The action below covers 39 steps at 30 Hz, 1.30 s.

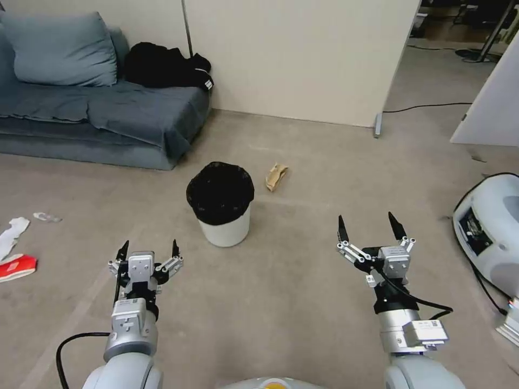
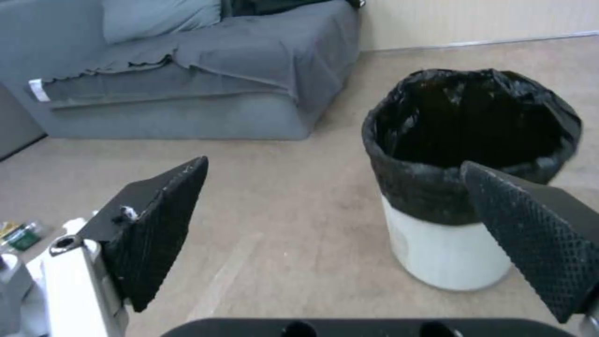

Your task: Pick up the trash bin, then pick up the garbage from the floor and place it into the trash bin.

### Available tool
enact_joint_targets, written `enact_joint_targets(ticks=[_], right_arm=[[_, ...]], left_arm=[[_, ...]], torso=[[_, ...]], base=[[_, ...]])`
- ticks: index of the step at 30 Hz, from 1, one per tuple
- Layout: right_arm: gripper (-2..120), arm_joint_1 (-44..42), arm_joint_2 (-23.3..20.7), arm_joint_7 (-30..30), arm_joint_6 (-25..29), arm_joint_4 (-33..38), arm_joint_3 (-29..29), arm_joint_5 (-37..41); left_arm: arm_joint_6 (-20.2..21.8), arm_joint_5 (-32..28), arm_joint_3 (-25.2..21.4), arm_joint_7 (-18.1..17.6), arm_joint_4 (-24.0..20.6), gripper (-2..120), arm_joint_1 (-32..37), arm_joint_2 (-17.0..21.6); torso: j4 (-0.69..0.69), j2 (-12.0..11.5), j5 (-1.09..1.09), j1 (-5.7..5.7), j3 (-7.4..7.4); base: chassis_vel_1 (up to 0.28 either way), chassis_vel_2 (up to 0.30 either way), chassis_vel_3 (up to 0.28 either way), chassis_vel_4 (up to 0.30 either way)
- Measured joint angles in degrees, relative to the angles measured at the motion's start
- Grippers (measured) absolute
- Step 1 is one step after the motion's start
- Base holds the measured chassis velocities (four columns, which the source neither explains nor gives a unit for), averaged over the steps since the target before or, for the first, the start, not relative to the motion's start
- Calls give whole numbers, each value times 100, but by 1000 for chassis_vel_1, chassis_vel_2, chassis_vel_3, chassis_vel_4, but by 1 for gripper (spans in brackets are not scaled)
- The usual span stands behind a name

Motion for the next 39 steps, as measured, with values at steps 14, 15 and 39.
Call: enact_joint_targets(ticks=[14,15,39], right_arm=[[100,1,0,-2,12,21,-6,7],[100,2,-1,-2,15,20,-6,8],[100,-13,-25,-140,246,-2,1,66]], left_arm=[[-4,18,20,14,-20,99,37,-15],[-4,20,20,15,-20,99,38,-16],[6,51,31,-11,-14,99,69,10]], torso=[[0,0,0,0,0],[0,0,0,0,0],[0,0,0,-1,0]], base=[[-204,196,203,-196],[-197,198,199,-205],[-154,154,150,-152]])
